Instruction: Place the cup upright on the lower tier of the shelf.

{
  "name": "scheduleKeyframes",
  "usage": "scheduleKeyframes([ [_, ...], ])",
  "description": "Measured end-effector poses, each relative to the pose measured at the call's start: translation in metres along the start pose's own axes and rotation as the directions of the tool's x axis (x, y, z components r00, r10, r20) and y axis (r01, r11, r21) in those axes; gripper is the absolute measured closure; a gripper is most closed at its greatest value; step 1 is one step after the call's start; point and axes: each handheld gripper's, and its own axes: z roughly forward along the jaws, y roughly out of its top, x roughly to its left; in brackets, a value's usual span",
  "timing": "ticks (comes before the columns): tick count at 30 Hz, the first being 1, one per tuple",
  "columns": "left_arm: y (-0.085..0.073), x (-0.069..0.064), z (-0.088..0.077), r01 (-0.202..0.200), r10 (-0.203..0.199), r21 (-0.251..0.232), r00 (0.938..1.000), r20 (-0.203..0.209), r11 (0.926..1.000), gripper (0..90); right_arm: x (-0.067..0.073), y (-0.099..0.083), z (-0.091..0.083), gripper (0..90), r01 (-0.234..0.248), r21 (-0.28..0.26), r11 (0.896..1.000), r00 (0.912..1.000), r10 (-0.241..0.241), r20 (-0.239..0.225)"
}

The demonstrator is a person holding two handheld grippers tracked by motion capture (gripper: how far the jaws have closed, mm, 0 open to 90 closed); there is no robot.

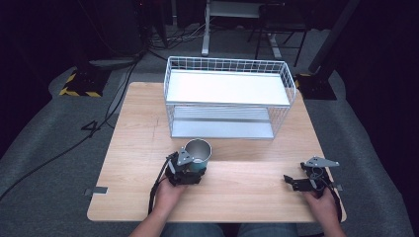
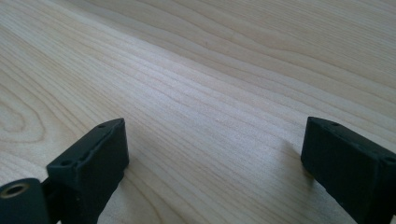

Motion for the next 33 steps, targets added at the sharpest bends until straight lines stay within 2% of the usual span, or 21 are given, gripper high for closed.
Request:
scheduleKeyframes([
  [14, 0.003, -0.001, -0.006, -0.008, 0.008, -0.003, 1.0000, 0.004, 1.0000, 25.5, 0.000, 0.000, 0.000, 7.8, -0.006, 0.001, 1.000, 1.0000, 0.006, 0.005],
  [19, 0.009, -0.006, -0.008, -0.031, 0.031, -0.006, 0.9995, 0.000, 0.9995, 25.5, 0.000, 0.000, 0.000, 7.8, -0.007, 0.001, 1.000, 1.0000, 0.007, 0.005],
  [21, 0.013, -0.007, -0.008, -0.041, 0.042, 0.010, 0.9991, -0.007, 0.9991, 25.5, 0.000, 0.000, 0.000, 7.8, -0.008, 0.001, 1.000, 1.0000, 0.008, 0.006],
  [23, 0.015, -0.008, -0.008, -0.044, 0.044, 0.009, 0.9990, -0.006, 0.9990, 25.5, 0.000, 0.000, 0.000, 7.8, -0.007, 0.001, 1.000, 1.0000, 0.007, 0.006],
  [30, 0.038, -0.013, -0.007, -0.051, 0.051, 0.001, 0.9986, 0.009, 0.9987, 25.5, 0.000, 0.000, 0.000, 7.8, -0.007, 0.000, 1.000, 1.0000, 0.007, 0.006],
  [33, 0.047, -0.013, -0.005, -0.037, 0.037, -0.001, 0.9989, 0.028, 0.9993, 25.5, 0.000, 0.000, 0.000, 7.8, -0.007, 0.000, 1.000, 1.0000, 0.007, 0.006],
])
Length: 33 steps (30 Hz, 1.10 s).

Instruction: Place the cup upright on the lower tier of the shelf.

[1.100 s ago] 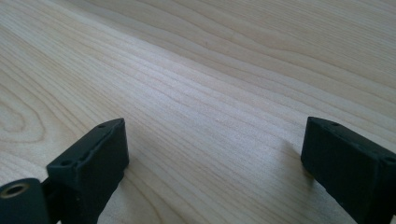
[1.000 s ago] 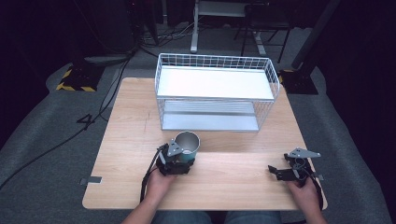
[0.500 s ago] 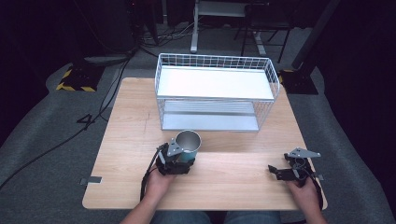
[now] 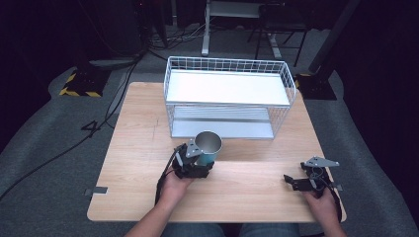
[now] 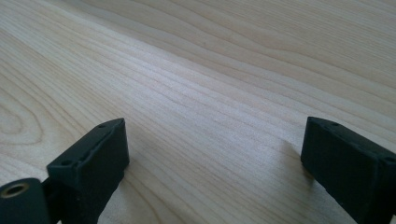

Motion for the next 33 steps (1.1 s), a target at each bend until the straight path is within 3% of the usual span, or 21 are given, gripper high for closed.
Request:
scheduleKeyframes([
  [12, 0.024, 0.005, 0.018, 0.040, -0.041, -0.039, 0.9991, -0.013, 0.9984, 25.5, 0.000, 0.000, 0.000, 7.8, -0.001, 0.000, 1.000, 1.0000, 0.001, 0.002],
  [25, 0.042, 0.018, 0.045, 0.091, -0.099, -0.104, 0.9923, -0.075, 0.9904, 25.5, 0.000, 0.000, 0.000, 7.8, -0.001, 0.000, 1.000, 1.0000, 0.001, 0.002],
  [33, 0.056, 0.026, 0.060, 0.096, -0.103, -0.091, 0.9916, -0.078, 0.9912, 25.5, 0.000, 0.000, 0.000, 7.8, -0.002, 0.000, 1.000, 1.0000, 0.002, 0.004],
])
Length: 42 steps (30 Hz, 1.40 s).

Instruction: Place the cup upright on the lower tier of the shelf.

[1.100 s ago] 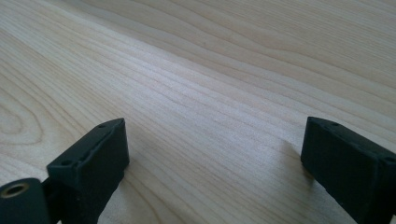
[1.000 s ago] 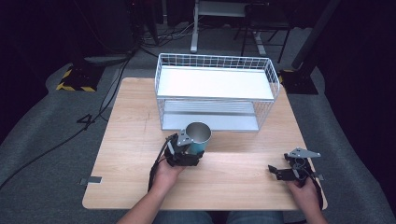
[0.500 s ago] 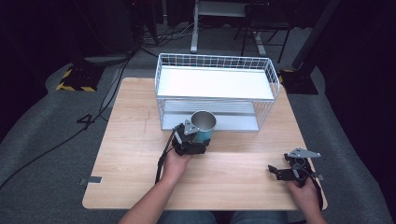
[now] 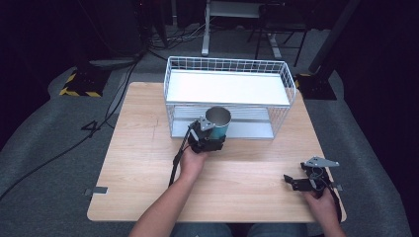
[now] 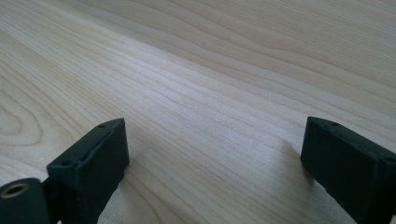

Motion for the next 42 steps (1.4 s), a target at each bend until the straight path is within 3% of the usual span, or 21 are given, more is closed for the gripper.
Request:
scheduleKeyframes([
  [4, 0.004, 0.002, 0.011, -0.014, 0.014, 0.009, 0.9998, -0.012, 0.9999, 25.4, 0.000, 0.000, 0.000, 7.8, 0.000, 0.000, 1.000, 1.0000, 0.000, 0.000],
  [7, 0.005, 0.003, 0.019, 0.005, -0.005, 0.007, 0.9999, -0.010, 1.0000, 25.4, 0.000, 0.000, 0.000, 7.8, -0.001, 0.000, 1.000, 1.0000, 0.001, 0.001],
  [11, 0.007, 0.002, 0.027, 0.000, 0.000, -0.002, 0.9997, -0.025, 1.0000, 25.4, 0.000, 0.000, 0.000, 7.8, -0.001, 0.000, 1.000, 1.0000, 0.001, 0.001],
  [22, 0.014, 0.014, 0.050, 0.058, -0.063, -0.066, 0.9955, -0.070, 0.9961, 25.4, 0.000, 0.000, 0.000, 7.8, -0.002, -0.001, 1.000, 1.0000, 0.002, -0.001],
  [23, 0.014, 0.016, 0.051, 0.049, -0.054, -0.069, 0.9954, -0.079, 0.9964, 25.4, 0.000, 0.000, 0.000, 7.8, -0.001, 0.000, 1.000, 1.0000, 0.001, 0.001],
  [24, 0.015, 0.020, 0.054, 0.032, -0.036, -0.064, 0.9979, -0.055, 0.9974, 25.4, 0.000, 0.000, 0.000, 7.8, -0.001, 0.000, 1.000, 1.0000, 0.001, 0.000],
  [25, 0.015, 0.018, 0.055, 0.063, -0.069, -0.069, 0.9931, -0.095, 0.9957, 25.3, 0.000, 0.000, 0.000, 7.8, -0.001, 0.000, 1.000, 1.0000, 0.001, 0.001],
  [27, 0.016, 0.020, 0.059, 0.053, -0.059, -0.069, 0.9952, -0.078, 0.9962, 25.3, 0.000, 0.000, 0.000, 7.8, -0.002, -0.001, 1.000, 1.0000, 0.002, -0.001],
  [29, 0.018, 0.018, 0.062, 0.083, -0.092, -0.084, 0.9888, -0.117, 0.9930, 25.4, 0.000, 0.000, 0.000, 7.9, -0.002, -0.001, 1.000, 1.0000, 0.002, 0.001],
  [34, 0.021, 0.014, 0.071, 0.105, -0.117, -0.084, 0.9800, -0.161, 0.9909, 25.4, 0.000, 0.000, 0.000, 8.0, -0.001, -0.001, 1.000, 1.0000, 0.001, -0.002],
  [35, 0.021, 0.014, 0.071, 0.105, -0.117, -0.084, 0.9800, -0.161, 0.9909, 25.4, 0.000, 0.000, 0.000, 8.0, -0.001, -0.001, 1.000, 1.0000, 0.001, -0.002],
  [36, 0.022, 0.016, 0.075, 0.064, -0.076, -0.078, 0.9837, -0.163, 0.9949, 25.3, 0.000, 0.000, 0.000, 8.0, 0.000, -0.001, 1.000, 1.0000, 0.000, -0.002],
  [37, 0.022, 0.012, 0.078, 0.102, -0.114, -0.076, 0.9770, -0.180, 0.9919, 25.4, 0.000, 0.000, 0.000, 8.0, 0.000, -0.001, 1.000, 1.0000, 0.000, -0.002],
  [38, 0.022, 0.011, 0.079, 0.100, -0.112, -0.072, 0.9743, -0.195, 0.9924, 25.3, 0.000, 0.000, 0.000, 8.0, -0.001, -0.001, 1.000, 1.0000, 0.001, -0.002],
  [39, 0.023, 0.016, 0.081, 0.033, -0.044, -0.063, 0.9841, -0.172, 0.9975, 25.3, 0.000, 0.000, 0.000, 8.1, -0.001, -0.001, 1.000, 1.0000, 0.001, -0.002],
  [40, 0.024, 0.016, 0.082, 0.040, -0.049, -0.062, 0.9876, -0.149, 0.9973, 25.3, 0.000, 0.000, 0.000, 8.1, 0.000, -0.001, 1.000, 1.0000, 0.000, -0.002],
  [41, 0.024, 0.019, 0.085, 0.013, -0.019, -0.053, 0.9936, -0.111, 0.9985, 25.3, 0.000, 0.000, 0.000, 8.2, 0.000, -0.001, 1.000, 1.0000, 0.000, -0.002],
  [42, 0.024, 0.016, 0.085, 0.041, -0.049, -0.057, 0.9884, -0.144, 0.9975, 25.3, 0.000, 0.000, 0.000, 8.2, 0.000, -0.001, 1.000, 1.0000, 0.000, -0.002],
])
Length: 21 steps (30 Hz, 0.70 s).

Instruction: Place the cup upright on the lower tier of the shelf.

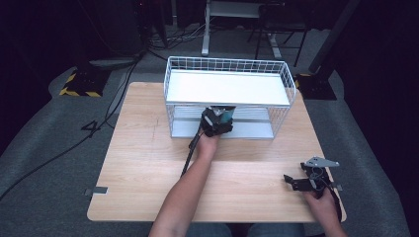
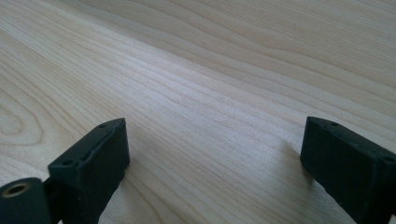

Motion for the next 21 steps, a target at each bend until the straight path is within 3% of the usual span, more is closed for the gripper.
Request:
scheduleKeyframes([
  [1, -0.0006, -0.0018, 0.0006, 0.018, -0.018, 0.002, 0.9995, -0.027, 0.9998, 25.3, 0.0000, 0.0000, 0.0000, 8.2, 0.000, 0.000, 1.000, 1.0000, 0.000, 0.000],
  [4, -0.0019, -0.0002, 0.0034, 0.014, -0.014, 0.013, 0.9999, 0.004, 0.9998, 25.3, 0.0000, 0.0000, 0.0000, 8.2, 0.000, 0.000, 1.000, 1.0000, 0.000, 0.000],
  [21, -0.0064, 0.0002, 0.0070, -0.002, 0.002, 0.037, 1.0000, 0.008, 0.9993, 24.6, 0.0005, -0.0001, -0.0002, 8.5, -0.003, -0.001, 1.000, 1.0000, 0.003, 0.002],
])
